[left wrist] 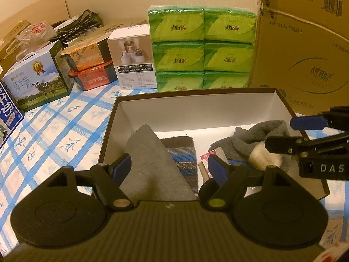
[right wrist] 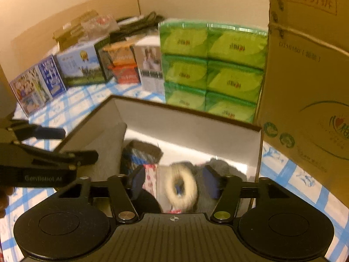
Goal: Organize soft objects
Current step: 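Open both grippers to release the pad and ring into the box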
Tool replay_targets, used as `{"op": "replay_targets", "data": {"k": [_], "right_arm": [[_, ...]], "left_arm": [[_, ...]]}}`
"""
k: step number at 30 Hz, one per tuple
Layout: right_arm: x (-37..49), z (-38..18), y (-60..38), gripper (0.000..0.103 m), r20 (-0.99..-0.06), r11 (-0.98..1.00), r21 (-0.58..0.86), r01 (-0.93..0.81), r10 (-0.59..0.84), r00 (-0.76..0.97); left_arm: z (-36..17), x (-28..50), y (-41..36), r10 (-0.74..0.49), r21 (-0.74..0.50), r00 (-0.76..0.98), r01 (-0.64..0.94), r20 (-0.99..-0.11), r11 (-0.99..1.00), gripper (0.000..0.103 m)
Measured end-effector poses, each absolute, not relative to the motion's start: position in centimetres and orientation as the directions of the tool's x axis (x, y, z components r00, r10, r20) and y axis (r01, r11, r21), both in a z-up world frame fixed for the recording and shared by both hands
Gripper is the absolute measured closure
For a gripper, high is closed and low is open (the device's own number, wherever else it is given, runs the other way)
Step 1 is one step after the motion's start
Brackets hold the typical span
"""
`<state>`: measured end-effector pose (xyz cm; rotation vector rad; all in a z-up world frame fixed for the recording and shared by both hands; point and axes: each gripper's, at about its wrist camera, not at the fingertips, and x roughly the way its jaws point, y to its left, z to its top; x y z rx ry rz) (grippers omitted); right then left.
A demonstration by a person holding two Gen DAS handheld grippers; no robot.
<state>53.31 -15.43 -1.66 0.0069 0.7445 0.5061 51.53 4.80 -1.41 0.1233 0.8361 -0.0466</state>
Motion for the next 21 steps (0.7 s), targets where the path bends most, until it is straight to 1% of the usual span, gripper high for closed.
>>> {"op": "replay_targets", "data": {"k": [9,12,21], "right_arm": [[51.4,-1.0,-16.6,0.035,-0.627,0.869,0.186,-0.459,0.464,0.626],[49.9,-0.9,-17.3,0.033,-0.616,0.862,0.196,-0.467,0.479,0.625],[42.5,0.5,-19.9,0.029,-0.556,0.832,0.268,-0.486,0.545,0.627]], "left_arm": [[-0.2,48.7,5.7,-0.019,0.063,0.695,0.093,-0.719,0.994,0.027],[0.8,46.6,6.3,-0.049,0.024,0.709,0.093,-0.704,0.995,0.027],[3.2,38.1,6.9,-0.067,-0.016,0.725,0.078,-0.686,0.997,0.027]]}}
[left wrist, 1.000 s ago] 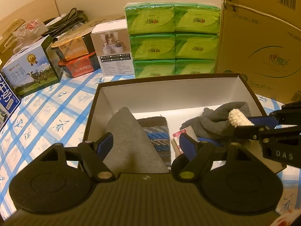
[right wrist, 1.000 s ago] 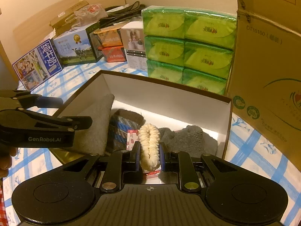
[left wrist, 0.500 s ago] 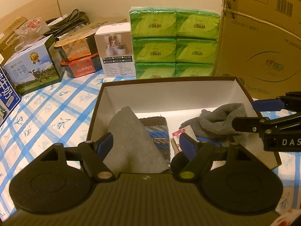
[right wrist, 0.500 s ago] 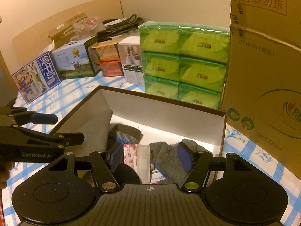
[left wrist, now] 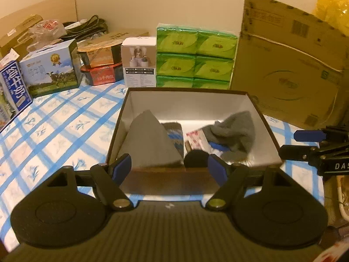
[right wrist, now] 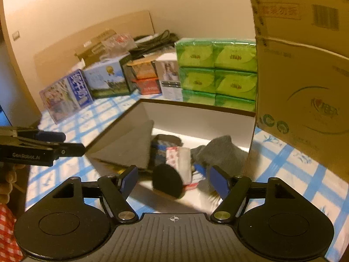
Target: Organize soft objects
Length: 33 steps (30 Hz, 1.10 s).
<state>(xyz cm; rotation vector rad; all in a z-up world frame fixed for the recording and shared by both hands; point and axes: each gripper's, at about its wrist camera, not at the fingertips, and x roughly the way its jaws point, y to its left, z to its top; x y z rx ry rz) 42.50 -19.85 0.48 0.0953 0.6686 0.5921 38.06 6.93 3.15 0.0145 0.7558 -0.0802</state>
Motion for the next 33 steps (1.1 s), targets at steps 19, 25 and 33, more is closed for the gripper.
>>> {"op": "replay_targets", "data": {"k": [19,25,33], "right_arm": [[26.0,1.2,-22.6,0.027,-0.559,0.810,0.311,-0.497,0.579,0.594],[22.4,0.8,-23.4,0.027,-0.576,0.823,0.307,-0.479,0.561,0.595],[18.0,-0.1,-23.1,0.027,-0.589,0.828,0.286,-0.483,0.549,0.593]], "left_arm": [[4.8,18.9,3.6,-0.056,0.005,0.723,0.082,-0.688,0.997,0.027],[4.5,14.8,3.2,-0.034,0.006,0.720,0.052,-0.693,0.999,0.027],[3.7,10.1,2.6,-0.014,-0.015,0.712,0.005,-0.702,1.000,0.027]]}}
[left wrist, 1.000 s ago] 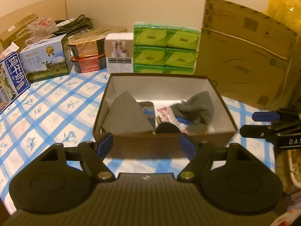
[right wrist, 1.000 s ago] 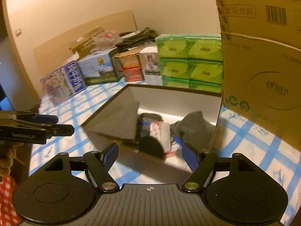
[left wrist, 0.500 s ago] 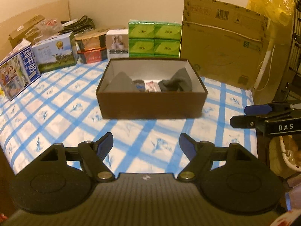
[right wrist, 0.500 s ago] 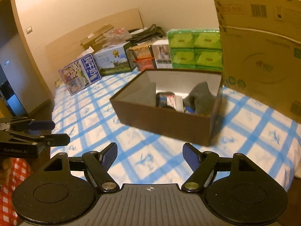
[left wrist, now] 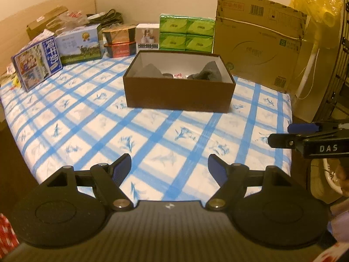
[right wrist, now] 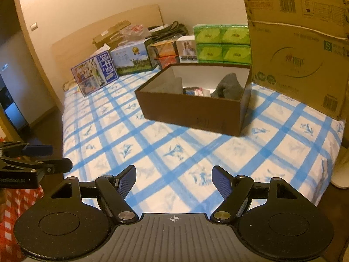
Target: Organize soft objects
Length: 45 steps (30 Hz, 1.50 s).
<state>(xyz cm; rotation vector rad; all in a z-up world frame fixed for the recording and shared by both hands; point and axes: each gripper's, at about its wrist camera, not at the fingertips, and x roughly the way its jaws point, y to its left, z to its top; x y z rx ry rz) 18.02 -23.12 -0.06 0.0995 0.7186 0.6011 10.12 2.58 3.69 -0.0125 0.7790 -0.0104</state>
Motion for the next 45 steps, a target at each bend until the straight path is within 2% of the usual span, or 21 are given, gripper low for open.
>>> {"op": "replay_targets", "data": {"k": [15,45], "right_arm": [[11.3,-3.0,-22.3,0.027,-0.644,0.804,0.284,-0.523,0.564,0.517],[7.5,-4.4,-22.3,0.027,-0.674,0.808,0.266,-0.526,0.546,0.498]], "left_arm": [[0.3,3.5,1.6,-0.006,-0.047,0.644,-0.047,-0.765,0.998,0.027],[-0.5,0.8,-0.4,-0.029,-0.065,0.646,-0.032,-0.763,0.997,0.027]]}}
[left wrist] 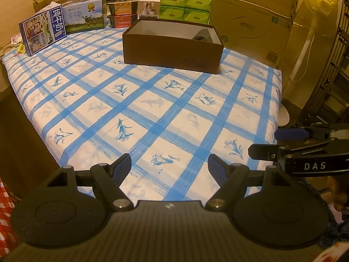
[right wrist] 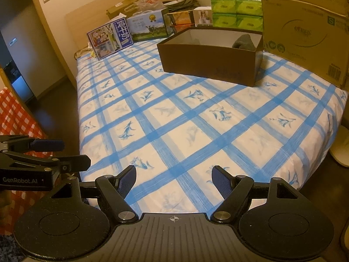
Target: Organize soft objects
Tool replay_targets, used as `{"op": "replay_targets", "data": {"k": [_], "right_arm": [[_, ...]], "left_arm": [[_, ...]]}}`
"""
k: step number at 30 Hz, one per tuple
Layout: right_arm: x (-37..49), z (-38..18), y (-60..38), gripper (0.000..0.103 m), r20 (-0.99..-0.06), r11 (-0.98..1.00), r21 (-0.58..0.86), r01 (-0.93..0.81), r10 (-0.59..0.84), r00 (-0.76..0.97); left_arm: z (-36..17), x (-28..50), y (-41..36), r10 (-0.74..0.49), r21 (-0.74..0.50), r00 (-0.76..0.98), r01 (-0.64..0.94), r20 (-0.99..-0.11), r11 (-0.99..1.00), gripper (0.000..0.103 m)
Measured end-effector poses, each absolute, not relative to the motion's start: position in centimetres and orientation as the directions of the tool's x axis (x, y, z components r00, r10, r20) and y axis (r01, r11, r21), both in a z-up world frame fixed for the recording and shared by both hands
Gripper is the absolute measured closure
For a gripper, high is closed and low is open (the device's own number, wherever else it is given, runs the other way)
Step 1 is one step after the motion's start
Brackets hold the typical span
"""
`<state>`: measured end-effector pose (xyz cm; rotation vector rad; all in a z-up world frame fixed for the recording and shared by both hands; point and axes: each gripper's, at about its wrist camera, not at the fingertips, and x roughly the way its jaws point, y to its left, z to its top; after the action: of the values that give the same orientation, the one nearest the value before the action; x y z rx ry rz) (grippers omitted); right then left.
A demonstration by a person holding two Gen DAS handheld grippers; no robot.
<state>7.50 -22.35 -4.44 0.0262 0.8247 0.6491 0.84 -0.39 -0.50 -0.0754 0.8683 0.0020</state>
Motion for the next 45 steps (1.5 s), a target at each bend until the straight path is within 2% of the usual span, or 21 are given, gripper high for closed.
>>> {"op": "replay_targets", "data": {"k": [45], "right_arm": [[7.58,-4.50,-22.35,0.027,-0.676,0.811,0.269,-0.520,0.543,0.497]], "left_arm": [[-0.78,1.25,-0.40,-0.040,-0.075,0.641,-0.027,-0.766,0.997,0.027]]}}
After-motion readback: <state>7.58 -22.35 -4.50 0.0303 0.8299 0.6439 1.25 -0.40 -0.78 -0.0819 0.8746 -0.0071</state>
